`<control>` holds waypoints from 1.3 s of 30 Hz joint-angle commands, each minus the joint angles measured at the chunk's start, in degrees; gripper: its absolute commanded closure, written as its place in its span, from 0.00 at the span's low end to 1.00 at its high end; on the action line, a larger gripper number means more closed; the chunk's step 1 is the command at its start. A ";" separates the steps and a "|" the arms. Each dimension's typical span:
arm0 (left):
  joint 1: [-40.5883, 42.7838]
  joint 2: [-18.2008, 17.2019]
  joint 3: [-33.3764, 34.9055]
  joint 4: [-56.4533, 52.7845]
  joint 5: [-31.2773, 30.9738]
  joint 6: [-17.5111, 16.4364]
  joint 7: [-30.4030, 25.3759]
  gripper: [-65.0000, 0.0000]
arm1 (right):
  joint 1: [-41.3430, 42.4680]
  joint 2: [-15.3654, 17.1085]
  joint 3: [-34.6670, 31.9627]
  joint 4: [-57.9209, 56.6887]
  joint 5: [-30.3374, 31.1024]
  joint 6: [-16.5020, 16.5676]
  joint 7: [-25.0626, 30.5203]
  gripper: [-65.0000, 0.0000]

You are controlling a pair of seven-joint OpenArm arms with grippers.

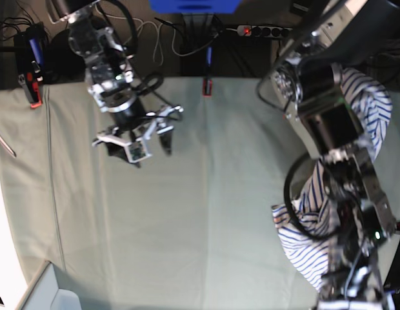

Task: Layout the t-shirt on the table in an organized manner, then fold the t-shirt properly
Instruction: 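Lower the left gripper and regrasp the shirt fabric, then drag the shirt with the left gripper across the table toward the right gripper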

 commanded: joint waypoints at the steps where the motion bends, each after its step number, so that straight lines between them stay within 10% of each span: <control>1: -2.54 -0.50 1.37 2.18 -0.32 -0.23 -1.53 1.00 | 0.64 -0.04 0.51 0.94 -0.23 0.12 1.49 0.37; 9: -5.62 5.64 14.56 6.49 -0.32 -0.23 -1.53 1.00 | -0.06 -0.04 6.31 1.21 -0.23 0.12 1.49 0.37; 26: -0.34 5.64 49.37 -9.51 -20.36 -0.84 -2.24 1.00 | -3.75 -0.39 16.07 1.38 -0.23 0.12 1.57 0.37; 34: 0.98 5.64 66.16 -14.26 -22.38 -0.40 -11.55 0.98 | -4.99 -0.48 16.07 1.38 -0.23 0.12 1.57 0.37; 39: 0.98 5.64 67.75 -18.74 -23.09 -0.31 -11.82 0.76 | -5.95 -0.48 16.07 1.47 -0.23 0.03 1.57 0.37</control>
